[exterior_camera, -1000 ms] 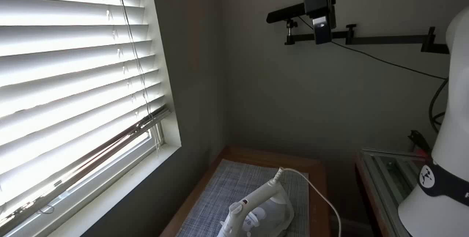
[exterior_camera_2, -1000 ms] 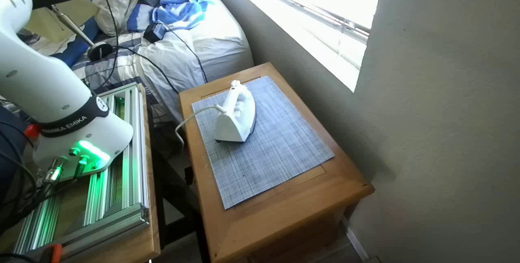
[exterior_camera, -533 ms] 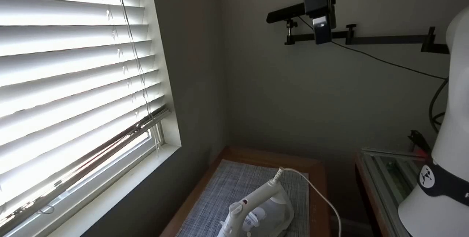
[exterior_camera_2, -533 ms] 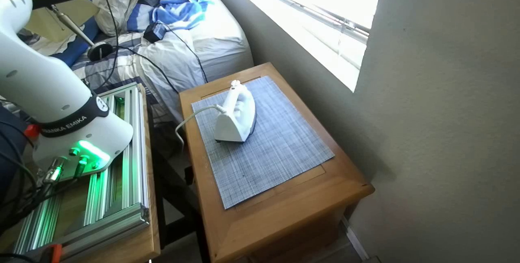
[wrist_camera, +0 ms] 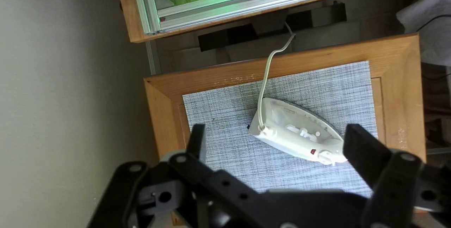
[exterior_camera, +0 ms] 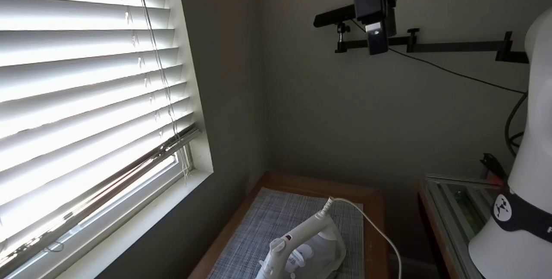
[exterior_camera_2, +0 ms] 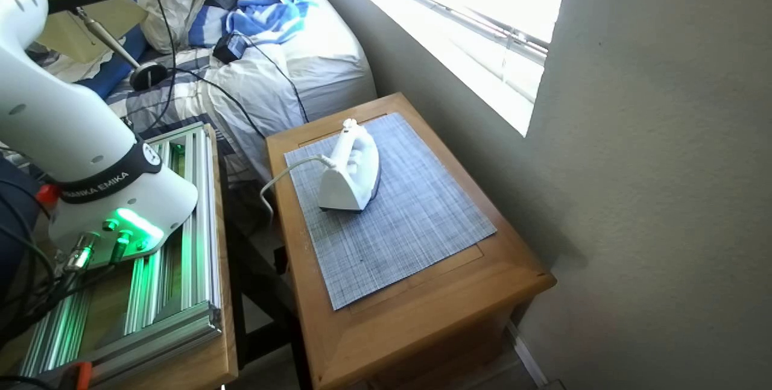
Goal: Turn the iron to the right and then press on the button of the iron
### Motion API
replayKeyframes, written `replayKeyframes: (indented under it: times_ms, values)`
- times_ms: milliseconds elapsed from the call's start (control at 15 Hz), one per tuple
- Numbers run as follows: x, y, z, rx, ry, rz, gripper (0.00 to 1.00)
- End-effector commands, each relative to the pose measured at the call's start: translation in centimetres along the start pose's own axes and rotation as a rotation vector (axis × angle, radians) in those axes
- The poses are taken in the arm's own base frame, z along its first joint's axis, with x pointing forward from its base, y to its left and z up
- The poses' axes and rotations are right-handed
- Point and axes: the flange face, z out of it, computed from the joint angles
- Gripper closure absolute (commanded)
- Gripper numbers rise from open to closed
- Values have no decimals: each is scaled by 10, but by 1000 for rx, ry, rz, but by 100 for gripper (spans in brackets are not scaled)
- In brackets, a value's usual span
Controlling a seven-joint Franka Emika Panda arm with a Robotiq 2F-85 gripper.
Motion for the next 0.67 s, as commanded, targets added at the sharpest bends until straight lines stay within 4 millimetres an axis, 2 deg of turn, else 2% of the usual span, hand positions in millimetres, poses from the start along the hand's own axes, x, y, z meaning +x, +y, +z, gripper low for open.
replayKeyframes:
  times_ms: [0,200,467,533,600]
  values:
    - [8,-10,14,66,-17,147,0]
    - [14,-23,31,160,-3,278,0]
    - [28,-41,72,239,-2,394,0]
    - [41,-47,63,254,-8,414,0]
    - [43,-50,71,260,-6,438,0]
